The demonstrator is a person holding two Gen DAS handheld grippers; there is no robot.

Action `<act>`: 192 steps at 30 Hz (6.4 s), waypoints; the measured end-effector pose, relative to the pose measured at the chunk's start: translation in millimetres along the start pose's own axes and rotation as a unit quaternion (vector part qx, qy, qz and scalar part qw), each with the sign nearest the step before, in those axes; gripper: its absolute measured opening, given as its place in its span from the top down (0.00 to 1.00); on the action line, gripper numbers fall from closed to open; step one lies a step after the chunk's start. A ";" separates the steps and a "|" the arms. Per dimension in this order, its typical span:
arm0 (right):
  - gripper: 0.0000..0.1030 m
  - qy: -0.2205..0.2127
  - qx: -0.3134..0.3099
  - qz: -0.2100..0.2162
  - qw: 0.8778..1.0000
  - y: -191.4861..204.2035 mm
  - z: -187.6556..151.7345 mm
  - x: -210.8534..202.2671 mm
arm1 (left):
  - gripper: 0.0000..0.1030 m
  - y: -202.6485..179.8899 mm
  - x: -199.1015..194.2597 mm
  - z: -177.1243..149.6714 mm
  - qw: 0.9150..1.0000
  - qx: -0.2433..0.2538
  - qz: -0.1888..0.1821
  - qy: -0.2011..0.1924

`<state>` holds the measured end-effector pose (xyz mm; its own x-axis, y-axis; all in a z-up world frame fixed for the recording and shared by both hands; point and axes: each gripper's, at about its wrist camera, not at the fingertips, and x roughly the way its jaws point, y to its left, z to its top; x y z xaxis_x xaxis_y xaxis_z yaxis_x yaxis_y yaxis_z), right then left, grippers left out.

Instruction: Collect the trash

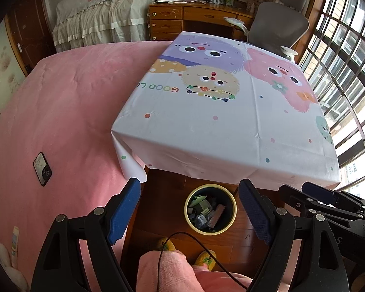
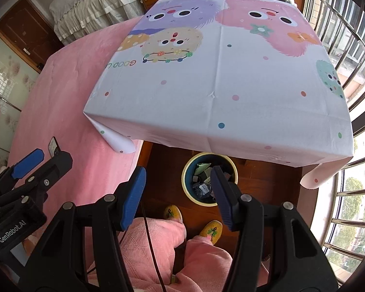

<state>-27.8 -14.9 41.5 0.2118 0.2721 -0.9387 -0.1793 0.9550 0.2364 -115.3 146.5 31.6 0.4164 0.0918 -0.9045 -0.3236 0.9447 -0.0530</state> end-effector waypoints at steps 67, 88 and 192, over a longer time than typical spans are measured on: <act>0.02 -0.142 -0.009 -0.141 0.980 84.2 542.3 380.6 | 0.05 130.1 412.3 307.9 0.998 -0.006 -0.038 -0.039; 0.02 -0.142 -0.009 -0.141 0.980 84.0 541.0 380.5 | 0.04 119.2 376.2 271.6 0.998 0.000 -0.055 -0.033; 0.02 -0.142 -0.008 -0.141 0.980 84.1 538.6 379.3 | 0.01 125.0 377.0 270.6 0.998 -0.029 -0.061 -0.021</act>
<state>554.9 232.4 -159.5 0.5136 0.0219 -0.8578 -0.0905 0.9955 -0.0288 231.2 384.4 -201.6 0.4901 -0.0078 -0.8716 -0.3170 0.9299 -0.1866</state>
